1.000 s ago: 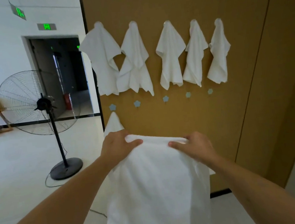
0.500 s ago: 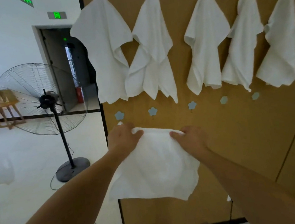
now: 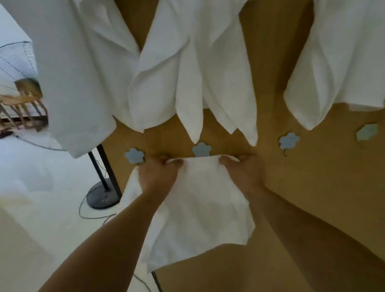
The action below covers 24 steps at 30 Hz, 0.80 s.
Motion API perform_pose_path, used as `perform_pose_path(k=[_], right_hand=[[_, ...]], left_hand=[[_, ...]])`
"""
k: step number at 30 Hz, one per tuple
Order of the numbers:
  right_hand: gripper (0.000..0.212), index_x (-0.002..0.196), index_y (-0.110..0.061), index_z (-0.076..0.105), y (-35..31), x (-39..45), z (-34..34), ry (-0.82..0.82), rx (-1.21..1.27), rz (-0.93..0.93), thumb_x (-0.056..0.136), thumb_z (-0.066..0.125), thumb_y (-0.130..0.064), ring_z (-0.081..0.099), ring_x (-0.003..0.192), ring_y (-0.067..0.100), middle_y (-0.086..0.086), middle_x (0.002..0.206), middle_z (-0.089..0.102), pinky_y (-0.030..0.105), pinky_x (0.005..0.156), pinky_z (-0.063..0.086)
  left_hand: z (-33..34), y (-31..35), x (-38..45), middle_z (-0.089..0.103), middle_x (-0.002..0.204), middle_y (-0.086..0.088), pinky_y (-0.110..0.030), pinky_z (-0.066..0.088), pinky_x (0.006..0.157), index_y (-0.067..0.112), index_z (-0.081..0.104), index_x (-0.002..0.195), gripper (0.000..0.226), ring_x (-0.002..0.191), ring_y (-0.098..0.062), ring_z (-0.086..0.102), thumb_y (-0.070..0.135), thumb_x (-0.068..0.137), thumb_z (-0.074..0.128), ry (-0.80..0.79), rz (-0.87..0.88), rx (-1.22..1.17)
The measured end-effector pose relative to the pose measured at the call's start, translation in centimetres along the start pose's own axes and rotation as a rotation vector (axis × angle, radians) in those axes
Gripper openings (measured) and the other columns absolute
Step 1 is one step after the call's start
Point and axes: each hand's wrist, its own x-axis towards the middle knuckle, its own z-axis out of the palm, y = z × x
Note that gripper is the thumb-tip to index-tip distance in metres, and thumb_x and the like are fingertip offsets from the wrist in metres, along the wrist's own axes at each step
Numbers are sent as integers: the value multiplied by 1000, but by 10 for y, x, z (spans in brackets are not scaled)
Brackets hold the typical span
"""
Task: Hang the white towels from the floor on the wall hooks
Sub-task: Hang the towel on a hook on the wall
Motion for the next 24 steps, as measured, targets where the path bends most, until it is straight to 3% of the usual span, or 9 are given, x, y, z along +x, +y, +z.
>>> perform_pose_path(k=[2, 5, 7, 10, 14, 18, 21, 24], right_hand=[[25, 66, -29, 67, 18, -3, 11, 8, 44, 44, 78, 75, -49, 58, 69, -2, -21, 67, 61, 10, 72, 43], [22, 78, -21, 76, 40, -15, 32, -54, 243, 162, 79, 73, -43, 69, 77, 10, -7, 76, 74, 28, 75, 55], [19, 74, -20, 75, 44, -20, 45, -53, 305, 204, 79, 72, -38, 70, 74, 12, -5, 73, 74, 32, 70, 57], [22, 81, -19, 73, 46, -25, 57, -83, 283, 229, 85, 67, -39, 69, 78, 15, -2, 79, 73, 34, 75, 55], [27, 73, -14, 63, 39, -32, 62, 82, 30, 8, 87, 69, -36, 61, 66, 17, 4, 73, 67, 34, 67, 51], [21, 98, -10, 68, 36, -44, 65, 327, -430, -338, 88, 69, -29, 57, 86, 29, 12, 94, 63, 44, 80, 46], [8, 94, -5, 72, 30, -43, 68, 275, -306, -541, 90, 65, -6, 58, 82, 28, 13, 87, 64, 37, 76, 45], [20, 80, -4, 68, 25, -47, 74, 195, -24, -433, 96, 55, -5, 61, 64, 20, 9, 70, 66, 37, 62, 49]], left_hand=[[16, -13, -3, 67, 74, 9, -30, 48, 72, 31, 70, 66, 19, 76, -16, 60, 49, 71, 73, -6, -77, -51], [40, -28, -19, 66, 65, 14, -28, 46, 68, 29, 69, 64, 20, 71, -12, 60, 46, 75, 70, -22, -129, -127], [55, -29, -31, 63, 57, 13, -25, 44, 62, 29, 66, 61, 26, 64, -9, 60, 42, 82, 65, -14, -77, -129], [71, -29, -44, 63, 59, 10, -25, 46, 59, 26, 65, 67, 31, 58, -7, 59, 43, 91, 55, -2, 17, -24], [71, -32, -45, 66, 84, 5, -32, 49, 68, 23, 63, 96, 18, 75, -14, 59, 39, 89, 59, 121, 226, 98], [66, -34, -39, 66, 105, -4, -36, 41, 77, 19, 69, 113, 29, 91, -26, 56, 27, 89, 54, 221, 620, 216], [63, -38, -31, 69, 105, -9, -35, 47, 81, 9, 69, 118, 31, 92, -28, 61, 14, 88, 61, 147, 794, 117], [56, -43, -27, 71, 103, -11, -36, 52, 79, 6, 67, 121, 33, 92, -27, 64, 8, 89, 64, 0, 785, 35]])
